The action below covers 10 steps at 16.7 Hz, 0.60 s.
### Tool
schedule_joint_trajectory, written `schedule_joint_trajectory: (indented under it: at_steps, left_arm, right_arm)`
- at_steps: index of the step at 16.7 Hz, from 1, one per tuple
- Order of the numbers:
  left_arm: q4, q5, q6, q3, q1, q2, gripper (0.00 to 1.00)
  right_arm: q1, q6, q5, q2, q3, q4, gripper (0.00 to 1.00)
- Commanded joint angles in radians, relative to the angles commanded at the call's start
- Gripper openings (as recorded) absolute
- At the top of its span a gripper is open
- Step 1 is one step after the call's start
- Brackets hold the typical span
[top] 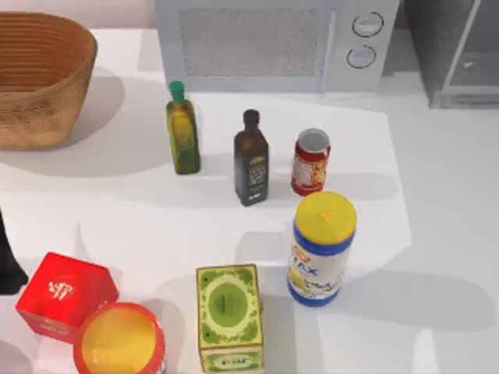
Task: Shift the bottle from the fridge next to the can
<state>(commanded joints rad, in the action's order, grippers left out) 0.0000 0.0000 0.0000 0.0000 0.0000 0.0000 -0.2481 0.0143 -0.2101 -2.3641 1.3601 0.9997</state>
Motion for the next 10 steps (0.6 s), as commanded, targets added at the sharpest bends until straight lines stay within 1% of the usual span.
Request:
schedule_joint_trajectory:
  at_steps: [3, 4, 10]
  left_arm:
    - [0.0, 0.0, 0.0, 0.0, 0.0, 0.0, 1.0]
    - [0.0, 0.0, 0.0, 0.0, 0.0, 0.0, 1.0]
    - [0.0, 0.0, 0.0, 0.0, 0.0, 0.0, 1.0]
  right_arm:
    - [0.0, 0.0, 0.0, 0.0, 0.0, 0.0, 0.02]
    - [0.0, 0.0, 0.0, 0.0, 0.0, 0.0, 0.0]
    - [0.0, 0.0, 0.0, 0.0, 0.0, 0.0, 0.0]
